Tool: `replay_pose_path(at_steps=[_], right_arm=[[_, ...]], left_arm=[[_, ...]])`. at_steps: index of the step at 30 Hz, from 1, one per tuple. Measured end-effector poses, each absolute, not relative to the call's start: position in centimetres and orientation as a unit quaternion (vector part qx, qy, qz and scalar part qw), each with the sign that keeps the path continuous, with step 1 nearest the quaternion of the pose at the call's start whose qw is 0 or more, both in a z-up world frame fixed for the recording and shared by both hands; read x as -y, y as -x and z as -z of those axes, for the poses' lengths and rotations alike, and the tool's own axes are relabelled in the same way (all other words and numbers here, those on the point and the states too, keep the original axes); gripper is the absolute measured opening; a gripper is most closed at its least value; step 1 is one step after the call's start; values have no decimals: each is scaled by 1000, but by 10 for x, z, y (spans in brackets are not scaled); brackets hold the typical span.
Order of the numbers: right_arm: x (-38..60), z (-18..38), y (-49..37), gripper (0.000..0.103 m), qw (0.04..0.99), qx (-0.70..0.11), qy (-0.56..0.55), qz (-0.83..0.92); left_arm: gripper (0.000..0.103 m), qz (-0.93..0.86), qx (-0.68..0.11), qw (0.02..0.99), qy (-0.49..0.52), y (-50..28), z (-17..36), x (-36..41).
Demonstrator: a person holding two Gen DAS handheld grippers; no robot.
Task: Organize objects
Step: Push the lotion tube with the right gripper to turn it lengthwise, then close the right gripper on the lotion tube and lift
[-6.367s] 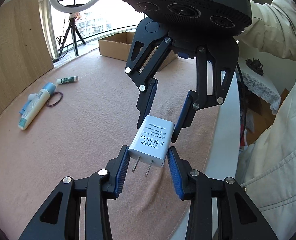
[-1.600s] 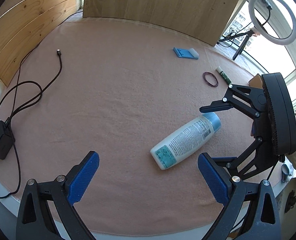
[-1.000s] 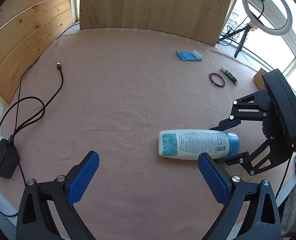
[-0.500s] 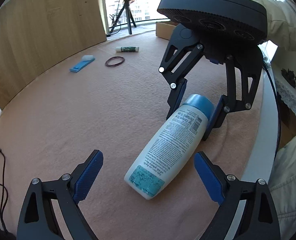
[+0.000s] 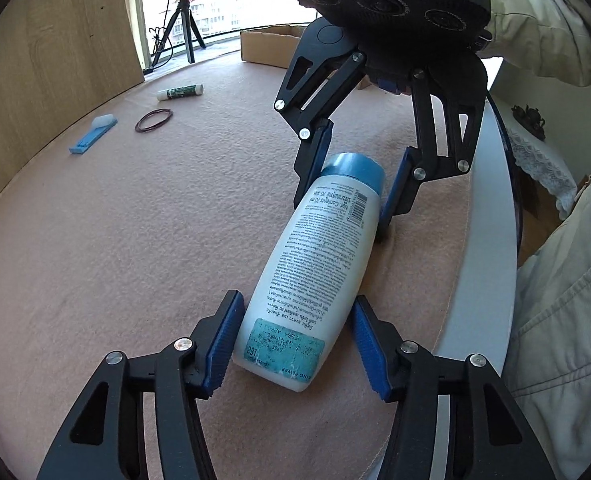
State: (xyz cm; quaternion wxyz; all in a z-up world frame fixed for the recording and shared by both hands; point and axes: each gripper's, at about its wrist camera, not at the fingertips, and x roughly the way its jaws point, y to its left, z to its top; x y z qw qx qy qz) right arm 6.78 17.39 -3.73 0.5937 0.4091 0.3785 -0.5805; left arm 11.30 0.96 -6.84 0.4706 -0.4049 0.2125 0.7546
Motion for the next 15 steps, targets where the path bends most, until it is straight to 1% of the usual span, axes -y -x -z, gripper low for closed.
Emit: replay_pose_path(at_steps=[2, 9, 15], right_arm=[[-176, 37, -69, 46, 588, -370, -416, 587], [-180, 28, -79, 44, 589, -376, -403, 591], [-193, 5, -87, 44, 590, -386, -370, 605]], left_arm=[[57, -752, -212, 474, 406, -113, 68, -9], [57, -751, -214, 471, 409, -116, 59, -10], [57, -758, -242, 452, 402, -115, 29, -24]])
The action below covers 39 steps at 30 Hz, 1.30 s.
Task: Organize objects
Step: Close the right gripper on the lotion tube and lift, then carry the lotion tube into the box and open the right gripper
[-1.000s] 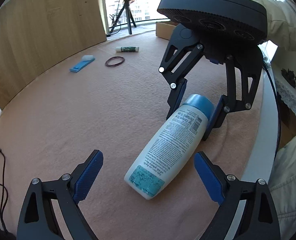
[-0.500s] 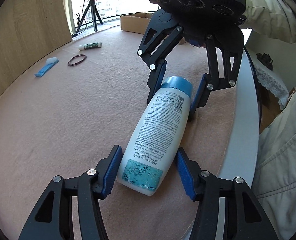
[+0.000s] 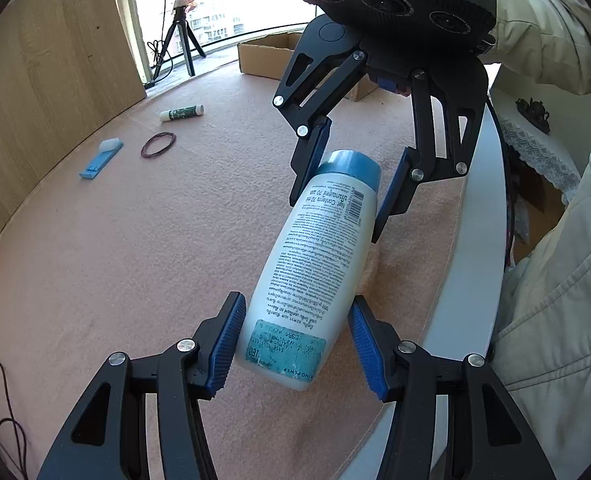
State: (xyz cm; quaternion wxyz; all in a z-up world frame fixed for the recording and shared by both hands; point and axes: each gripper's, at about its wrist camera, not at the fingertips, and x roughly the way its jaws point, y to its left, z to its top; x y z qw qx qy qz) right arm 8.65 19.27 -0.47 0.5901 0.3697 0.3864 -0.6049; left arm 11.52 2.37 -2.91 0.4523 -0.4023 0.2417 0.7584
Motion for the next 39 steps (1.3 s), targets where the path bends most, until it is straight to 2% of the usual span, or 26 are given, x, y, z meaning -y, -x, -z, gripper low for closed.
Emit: replay_pose_path(at_steps=[16, 24, 39], right_arm=[[-267, -47, -76, 44, 589, -390, -287, 647], [-302, -53, -61, 44, 557, -383, -289, 678], [-438, -55, -60, 44, 489, -371, -313, 725]], left_arm=[[57, -764, -305, 409, 395, -97, -42, -119], [57, -745, -331, 437, 380, -77, -54, -177], [57, -712, -360, 489, 353, -45, -52, -335]])
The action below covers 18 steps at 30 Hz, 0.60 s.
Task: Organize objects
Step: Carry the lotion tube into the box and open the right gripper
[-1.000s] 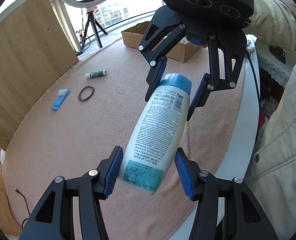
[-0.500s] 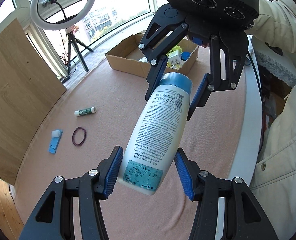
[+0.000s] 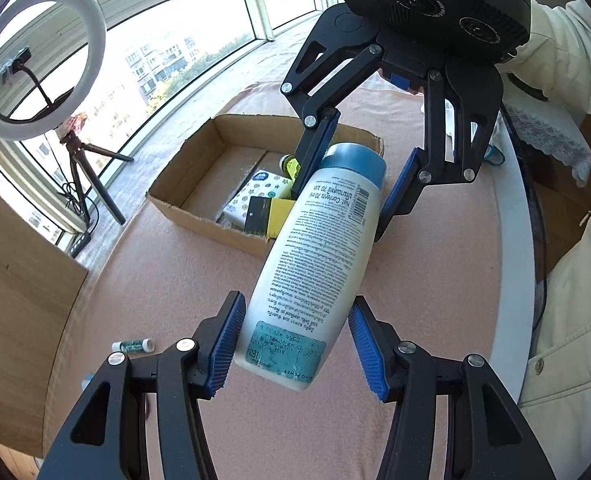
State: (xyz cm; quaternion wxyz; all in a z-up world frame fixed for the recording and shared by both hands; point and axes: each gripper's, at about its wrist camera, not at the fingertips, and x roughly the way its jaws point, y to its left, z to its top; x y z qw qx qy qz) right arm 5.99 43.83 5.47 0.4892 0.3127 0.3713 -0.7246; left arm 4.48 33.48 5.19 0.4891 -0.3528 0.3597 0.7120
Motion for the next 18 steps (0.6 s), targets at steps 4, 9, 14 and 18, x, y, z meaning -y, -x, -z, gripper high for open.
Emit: replay_pose_path(at_steps=[4, 9, 14, 18], right_arm=[[-470, -55, -54, 44, 474, -364, -322, 734], [-505, -54, -46, 44, 461, -355, -330, 743], [-529, -54, -39, 44, 453, -347, -336, 749], [-539, -52, -37, 44, 451, -344, -336, 752]], left_arm=[[57, -700, -369, 503, 348, -37, -49, -378], [57, -688, -376, 515, 345, -24, -46, -419], [57, -679, -379, 525, 345, -16, -44, -447], [58, -674, -375, 527, 357, -10, -39, -460]])
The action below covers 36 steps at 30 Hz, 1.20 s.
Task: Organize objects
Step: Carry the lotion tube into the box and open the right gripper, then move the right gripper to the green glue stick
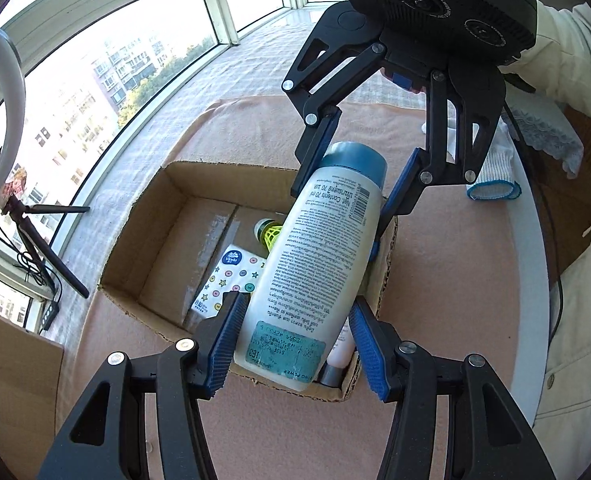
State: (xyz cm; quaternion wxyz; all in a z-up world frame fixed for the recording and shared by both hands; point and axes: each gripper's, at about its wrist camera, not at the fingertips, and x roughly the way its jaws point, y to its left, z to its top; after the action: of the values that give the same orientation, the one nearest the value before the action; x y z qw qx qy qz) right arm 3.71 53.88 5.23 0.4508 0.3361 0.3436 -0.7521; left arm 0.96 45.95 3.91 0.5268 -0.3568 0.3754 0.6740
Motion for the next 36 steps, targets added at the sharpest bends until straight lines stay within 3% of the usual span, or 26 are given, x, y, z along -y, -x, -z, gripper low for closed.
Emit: replay_pose_path(at_steps=[3, 5, 7, 17, 25, 36], right_arm=[[-544, -48, -38, 45, 451, -337, -352, 748], [-547, -47, -38, 45, 440, -341, -354, 751], [-550, -50, -40, 46, 436, -331, -357, 757], [-539, -60, -38, 52, 382, -316, -367, 787], [-484, -66, -28, 68, 335, -300, -370, 813], [-353, -63, -6, 69, 293, -292, -389, 823]], left_arm=[[62, -683, -376, 515, 356, -9, -37, -461], [76, -701, -374, 497, 349, -8, -39, -456], [80, -712, -363, 492, 346, -6, -41, -449], [81, -744, -328, 454, 366, -6, -40, -381], [86, -776, -288, 409, 385, -13, -29, -285], [93, -855, -153, 282, 408, -4, -17, -123]])
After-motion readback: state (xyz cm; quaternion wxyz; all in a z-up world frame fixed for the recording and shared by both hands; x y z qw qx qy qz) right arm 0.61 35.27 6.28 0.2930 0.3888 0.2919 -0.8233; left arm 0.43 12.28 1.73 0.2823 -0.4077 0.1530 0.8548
